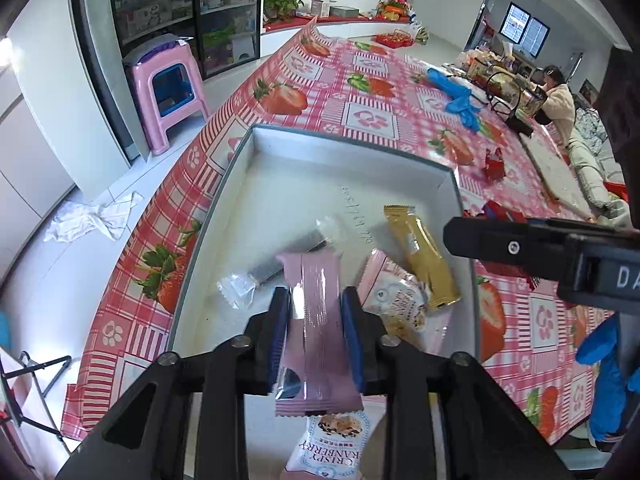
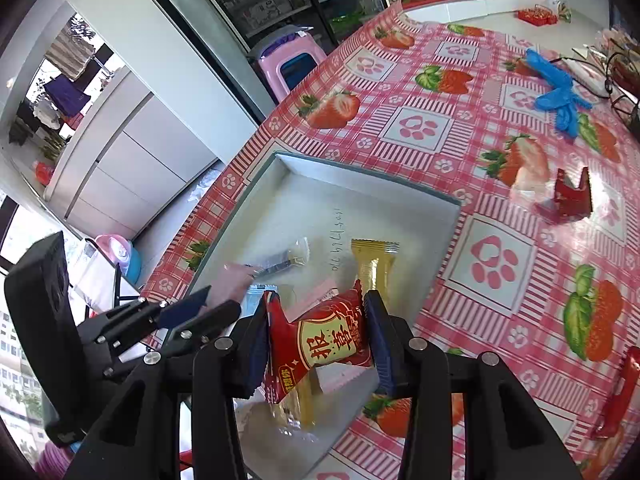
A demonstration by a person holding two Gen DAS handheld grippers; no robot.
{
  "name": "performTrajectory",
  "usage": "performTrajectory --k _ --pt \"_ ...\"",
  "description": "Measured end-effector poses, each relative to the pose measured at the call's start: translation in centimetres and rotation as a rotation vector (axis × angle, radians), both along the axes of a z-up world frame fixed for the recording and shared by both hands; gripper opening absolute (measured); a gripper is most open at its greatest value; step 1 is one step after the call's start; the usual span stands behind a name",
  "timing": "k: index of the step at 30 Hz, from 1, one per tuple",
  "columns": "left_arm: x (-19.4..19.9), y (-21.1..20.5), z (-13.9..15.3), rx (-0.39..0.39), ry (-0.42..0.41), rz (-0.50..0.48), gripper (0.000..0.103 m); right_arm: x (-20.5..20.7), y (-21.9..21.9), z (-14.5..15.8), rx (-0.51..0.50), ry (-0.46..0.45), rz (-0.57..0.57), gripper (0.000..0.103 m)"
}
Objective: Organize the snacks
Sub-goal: 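Carry the pink bar into the white tray while the right tool carries the red packet there, then move both tools back over the long red bar and red wrapper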
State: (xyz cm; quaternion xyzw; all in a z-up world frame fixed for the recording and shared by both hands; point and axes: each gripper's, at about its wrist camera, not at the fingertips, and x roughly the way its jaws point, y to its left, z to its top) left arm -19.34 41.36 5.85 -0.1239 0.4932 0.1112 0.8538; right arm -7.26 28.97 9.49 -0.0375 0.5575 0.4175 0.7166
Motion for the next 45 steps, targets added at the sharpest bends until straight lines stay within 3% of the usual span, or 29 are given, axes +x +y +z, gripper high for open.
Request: performTrajectory --k 1,3,4,7,9,13,20,25,26,28,34,41,45 --pt "0.1 0.0 -0.1 0.007 0.004 0.001 0.057 0.1 0.2 -0.2 0.001 0.010 0.001 0.050" --pt "0.1 -0.1 -0.2 0.026 0.002 0.011 0.080 0.3 0.6 -0.7 -0.012 0.019 -0.003 0.060" --pt "0.0 -0.2 -0.1 0.038 -0.007 0.015 0.082 0.3 0.5 -0.6 -0.021 0.014 -0.007 0.068" --pt "0.3 -0.6 0.2 0.037 -0.006 -0.003 0.082 0.3 -0.1 -0.8 -0.070 -0.034 -0.033 0.091" --pt "0.5 -1.2 0.3 0.040 -0.003 -0.013 0.082 0.5 -1.3 -1.0 -0.105 -0.074 -0.056 0.091" --pt "1.2 -2.6 0.9 0.045 -0.001 -0.035 0.082 1.7 -4.9 -1.8 -0.142 -0.063 -0.119 0.091" --pt "2.5 -5.5 1.6 0.067 0.009 -0.081 0.082 4.6 -13.6 -3.4 -0.220 -0.054 -0.332 0.091" --pt "3.4 -7.5 2.0 0.083 0.023 -0.114 0.082 6.0 -19.1 -4.9 -0.327 -0.107 -0.451 0.091" --pt "3.7 -8.0 2.2 0.083 0.027 -0.124 0.082 6.3 -19.7 -5.4 -0.340 -0.098 -0.459 0.091" --pt "4.2 -9.0 2.6 0.088 0.031 -0.148 0.082 6.3 -20.8 -6.0 -0.368 -0.141 -0.463 0.103" --pt "6.0 -12.9 5.3 0.120 0.010 -0.246 0.082 5.6 -22.4 -7.0 -0.465 -0.277 -0.427 0.103" --pt "10.4 -16.9 9.7 0.197 -0.073 -0.339 0.083 4.7 -27.2 -6.3 -0.419 -0.335 -0.481 0.103" --pt "14.4 -19.1 8.8 0.228 -0.082 -0.388 0.085 3.7 -28.8 -6.3 -0.381 -0.361 -0.457 0.103"
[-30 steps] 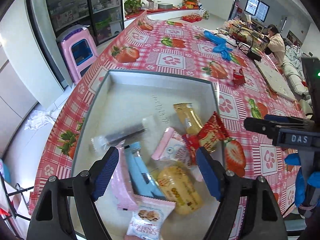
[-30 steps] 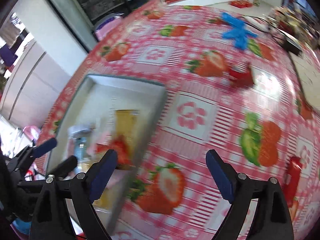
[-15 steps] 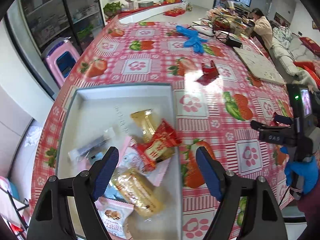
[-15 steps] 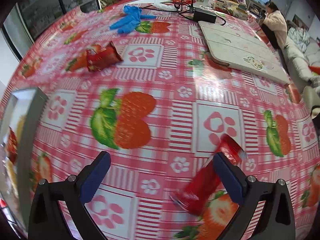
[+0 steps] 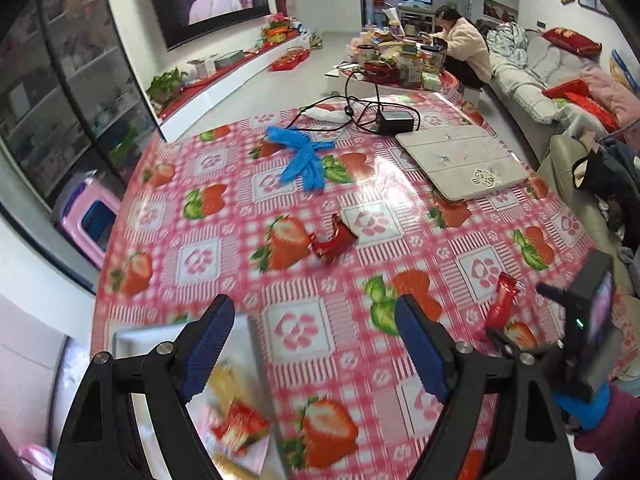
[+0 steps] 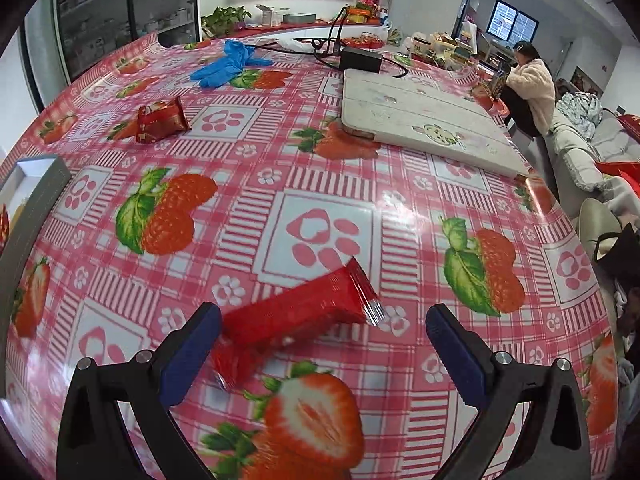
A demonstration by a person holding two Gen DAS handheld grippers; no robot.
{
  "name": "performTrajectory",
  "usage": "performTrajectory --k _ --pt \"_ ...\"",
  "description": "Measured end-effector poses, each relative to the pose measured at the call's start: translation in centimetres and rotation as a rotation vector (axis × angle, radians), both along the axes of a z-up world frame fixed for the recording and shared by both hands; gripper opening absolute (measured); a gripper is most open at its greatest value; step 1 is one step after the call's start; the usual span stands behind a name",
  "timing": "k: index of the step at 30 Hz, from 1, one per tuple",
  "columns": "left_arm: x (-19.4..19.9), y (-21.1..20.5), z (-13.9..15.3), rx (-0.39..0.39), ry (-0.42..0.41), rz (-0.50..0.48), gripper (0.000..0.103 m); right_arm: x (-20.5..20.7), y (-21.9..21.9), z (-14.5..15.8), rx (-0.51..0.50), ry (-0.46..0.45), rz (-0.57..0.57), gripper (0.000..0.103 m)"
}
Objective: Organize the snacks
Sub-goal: 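Move both tools back over the long red bar and red wrapper, then grasp the red wrapper with the left tool and set it down nearer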
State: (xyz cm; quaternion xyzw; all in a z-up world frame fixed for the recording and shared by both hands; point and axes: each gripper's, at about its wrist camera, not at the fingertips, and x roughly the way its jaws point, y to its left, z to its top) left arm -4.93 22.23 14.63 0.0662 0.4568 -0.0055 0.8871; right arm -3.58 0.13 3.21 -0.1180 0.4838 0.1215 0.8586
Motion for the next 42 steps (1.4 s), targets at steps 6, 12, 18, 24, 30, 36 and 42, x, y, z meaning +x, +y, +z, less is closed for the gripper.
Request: performTrajectory --k 6,12,18,24,30,36,42 --pt "6.1 -2.4 -6.4 0.147 0.017 -0.010 0.085 -1.0 -2.0 -1.6 0.101 0.031 -0.029 0.103" --pt "10.3 -2.2 -10.1 0.134 0.028 0.035 0.085 -1.3 -2.1 -1.6 0.107 0.017 -0.021 0.103" --pt "13.5 -2.6 -12.4 0.134 0.071 0.038 0.080 -1.3 -2.2 -1.7 0.111 0.014 -0.019 0.103" --pt "12.6 -2.8 -13.7 0.092 0.103 0.027 0.041 -1.4 -2.3 -1.6 0.113 0.015 -0.019 0.103" --pt "11.5 -3.2 -13.6 0.117 0.103 0.035 0.039 0.5 -3.2 -0.5 0.342 0.122 -0.062 0.103" --pt "11.2 -1.6 -10.8 0.047 0.003 0.104 0.091 3.3 -0.8 -0.5 0.322 0.157 -0.132 0.103" --pt "13.9 -2.2 -12.0 0.059 0.037 0.109 0.092 2.5 1.3 -1.3 0.158 0.080 -0.081 0.103"
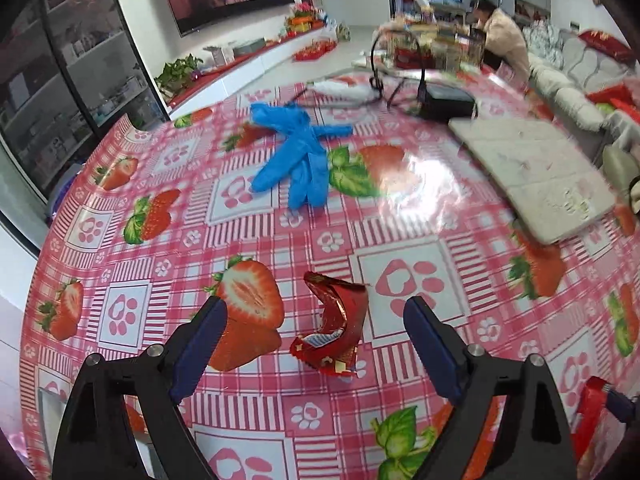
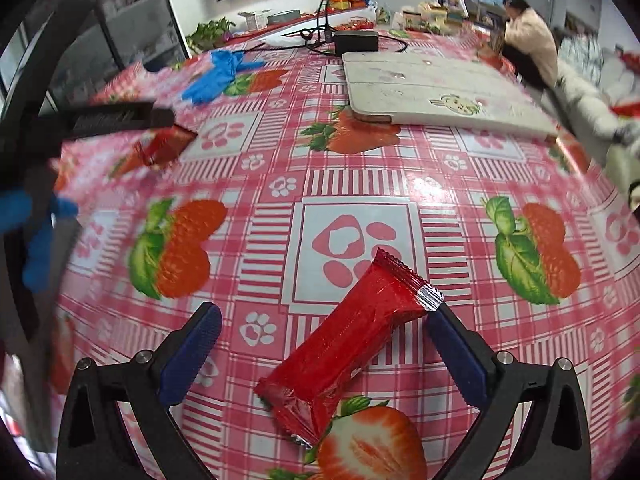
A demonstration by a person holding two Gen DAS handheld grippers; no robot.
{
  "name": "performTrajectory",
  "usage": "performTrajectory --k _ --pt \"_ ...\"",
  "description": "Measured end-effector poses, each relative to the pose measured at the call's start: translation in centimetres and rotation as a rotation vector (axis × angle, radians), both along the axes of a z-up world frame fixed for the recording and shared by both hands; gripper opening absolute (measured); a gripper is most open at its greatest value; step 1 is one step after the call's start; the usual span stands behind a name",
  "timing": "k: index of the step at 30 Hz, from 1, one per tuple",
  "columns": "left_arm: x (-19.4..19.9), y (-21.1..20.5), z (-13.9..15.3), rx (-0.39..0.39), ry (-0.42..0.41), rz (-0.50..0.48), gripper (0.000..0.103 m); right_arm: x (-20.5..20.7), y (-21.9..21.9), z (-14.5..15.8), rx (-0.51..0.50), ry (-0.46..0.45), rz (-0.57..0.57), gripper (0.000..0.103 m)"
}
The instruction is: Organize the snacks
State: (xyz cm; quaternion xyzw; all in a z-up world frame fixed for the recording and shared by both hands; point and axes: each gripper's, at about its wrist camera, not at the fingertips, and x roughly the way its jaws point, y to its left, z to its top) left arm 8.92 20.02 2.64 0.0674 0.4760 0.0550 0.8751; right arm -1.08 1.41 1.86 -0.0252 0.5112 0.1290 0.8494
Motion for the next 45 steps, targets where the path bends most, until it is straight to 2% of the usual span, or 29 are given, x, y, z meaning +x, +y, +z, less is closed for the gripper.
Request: performTrajectory --k 2,3,4,5,6,7,8,10,13,18,20,21,22,23,24,25,26,27,29,31,34,35,37,41,45 --pt "0.7 -0.3 -1.6 0.034 0.056 0.017 0.088 0.1 0.1 -0.2 -0.015 -0.003 0.004 0.103" --pt "0.6 -0.2 -2.0 0.031 0.064 0.024 0.079 0.1 0.0 -0.2 -0.012 -0.002 0.006 0.103" --pt "0.2 0.2 -1.8 -0.027 0.030 0.032 0.056 0.2 -0.1 -0.1 -0.008 -0.002 0.006 0.095" --pt "0.1 0.5 -1.9 -0.068 0.037 0.030 0.045 0.1 -0.4 0.1 -0.015 -0.010 0.004 0.088" --pt "-0.1 0.6 -1.8 -0.112 0.044 0.022 0.026 0.1 -0.6 0.4 -0.022 -0.023 0.008 0.066" --pt "-0.4 0.4 -1.6 -0.123 0.054 0.021 0.026 0.0 -0.8 0.5 -0.021 -0.028 0.014 0.045" --pt "-0.9 0.1 -1.6 -0.099 0.060 0.026 0.026 0.1 -1.3 0.7 0.000 -0.021 0.014 0.038" --pt "-3.1 -0.4 -1.5 -0.081 0.054 0.025 0.026 0.2 -2.2 0.8 0.054 0.001 0.001 0.034" --pt "-8.6 -1.2 -1.6 -0.111 0.042 0.011 0.026 -0.8 -3.2 0.9 0.095 0.017 0.001 0.033" --pt "-18.8 -2.0 -1.7 -0.167 0.018 0.052 0.027 -5.0 -4.4 1.1 0.093 0.009 0.054 0.033" --pt "-21.6 -2.4 -1.7 -0.183 0.000 0.068 0.033 -7.1 -5.3 1.2 0.101 0.018 0.064 0.033" --pt "-22.4 -2.6 -1.7 -0.189 -0.004 0.063 0.054 -8.0 -5.7 1.2 0.101 0.019 0.070 0.033" --pt "-23.1 -2.8 -1.7 -0.196 -0.008 0.055 0.082 -8.6 -6.0 1.2 0.101 0.020 0.077 0.033" --pt "-23.6 -2.8 -1.7 -0.197 -0.019 0.054 0.089 -9.5 -6.2 1.2 0.106 0.027 0.096 0.033" --pt "-24.0 -2.6 -1.5 -0.190 -0.036 0.063 0.090 -10.0 -6.4 1.3 0.103 0.035 0.110 0.040" --pt "-24.2 -2.4 -1.4 -0.191 -0.041 0.061 0.090 -10.4 -6.5 1.4 0.091 0.041 0.109 0.073" --pt "-24.2 -2.2 -1.2 -0.196 -0.046 0.056 0.090 -10.6 -6.7 1.5 0.070 0.043 0.090 0.094" --pt "-24.3 -1.9 -1.0 -0.203 -0.053 0.056 0.090 -10.8 -7.0 1.6 0.054 0.031 0.069 0.103" --pt "-24.0 -1.2 -0.6 -0.210 -0.071 0.068 0.093 -10.9 -7.5 2.2 0.048 -0.004 0.033 0.103" --pt "-23.1 -0.7 -0.9 -0.218 -0.068 0.080 0.096 -10.2 -7.7 2.0 0.057 0.011 0.001 0.103" --pt "-21.8 -0.6 -2.2 -0.231 -0.016 0.081 0.097 -8.5 -7.4 0.7 0.062 0.050 -0.050 0.103" --pt "-21.6 -0.6 -2.5 -0.216 -0.020 0.093 0.099 -8.2 -7.2 0.5 0.056 0.046 -0.063 0.103" --pt "-21.4 -0.8 -2.9 -0.180 -0.042 0.101 0.103 -7.9 -6.5 0.4 0.020 0.009 -0.087 0.103" --pt "-21.5 -0.9 -3.1 -0.180 -0.056 0.094 0.103 -8.2 -5.2 -0.3 -0.072 -0.066 -0.098 0.103" --pt "-21.7 -0.9 -3.1 -0.179 -0.060 0.097 0.103 -8.2 -5.1 -0.4 -0.062 -0.081 -0.080 0.103"
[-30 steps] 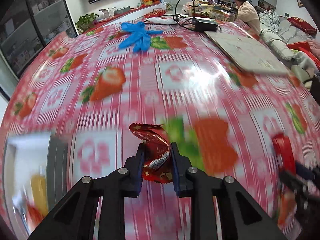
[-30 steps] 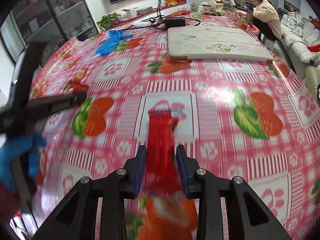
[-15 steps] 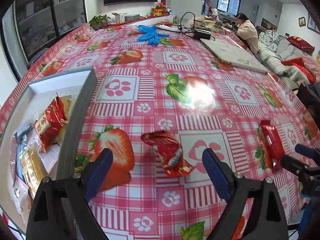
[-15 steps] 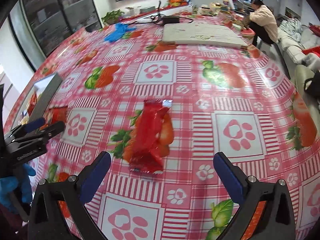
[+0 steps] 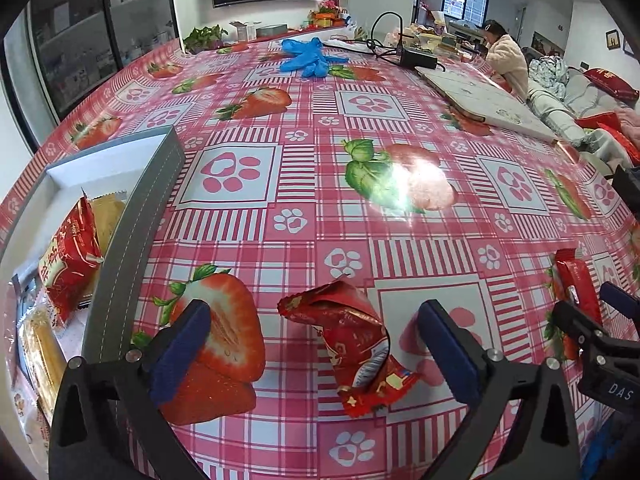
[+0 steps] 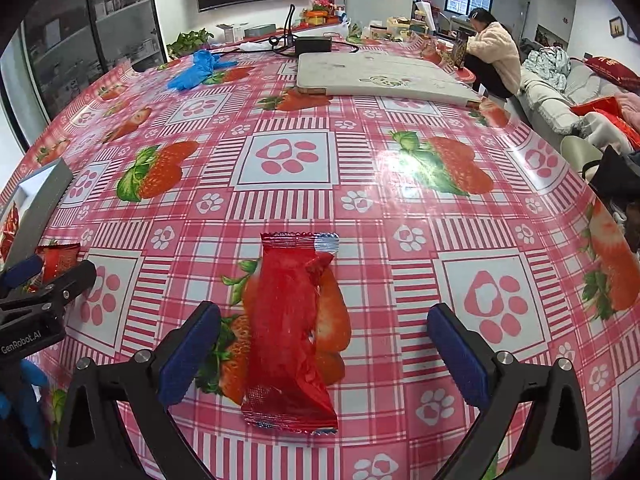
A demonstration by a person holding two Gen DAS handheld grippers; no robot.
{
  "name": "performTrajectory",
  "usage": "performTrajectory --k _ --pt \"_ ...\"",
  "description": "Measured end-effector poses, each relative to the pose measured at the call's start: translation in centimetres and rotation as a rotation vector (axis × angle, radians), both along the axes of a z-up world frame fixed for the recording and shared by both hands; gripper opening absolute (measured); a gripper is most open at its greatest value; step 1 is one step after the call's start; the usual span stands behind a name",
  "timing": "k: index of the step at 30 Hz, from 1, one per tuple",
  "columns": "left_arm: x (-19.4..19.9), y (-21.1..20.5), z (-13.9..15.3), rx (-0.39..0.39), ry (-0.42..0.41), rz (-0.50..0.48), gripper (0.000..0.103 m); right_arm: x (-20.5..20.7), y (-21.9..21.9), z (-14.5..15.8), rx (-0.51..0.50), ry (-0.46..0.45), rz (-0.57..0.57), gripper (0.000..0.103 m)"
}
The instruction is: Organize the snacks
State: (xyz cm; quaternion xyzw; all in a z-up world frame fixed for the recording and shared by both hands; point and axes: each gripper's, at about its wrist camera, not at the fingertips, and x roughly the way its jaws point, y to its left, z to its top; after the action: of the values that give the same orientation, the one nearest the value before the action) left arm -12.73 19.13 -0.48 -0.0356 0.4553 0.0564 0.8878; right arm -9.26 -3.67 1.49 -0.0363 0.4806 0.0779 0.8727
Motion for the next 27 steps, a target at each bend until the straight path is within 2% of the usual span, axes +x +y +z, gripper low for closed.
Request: performTrajectory --k 27 --pt "-0.18 -0.06 0.05 0.001 -0.002 0.000 0.103 -0.30 0.21 -0.06 0.000 -0.007 0.001 0.103"
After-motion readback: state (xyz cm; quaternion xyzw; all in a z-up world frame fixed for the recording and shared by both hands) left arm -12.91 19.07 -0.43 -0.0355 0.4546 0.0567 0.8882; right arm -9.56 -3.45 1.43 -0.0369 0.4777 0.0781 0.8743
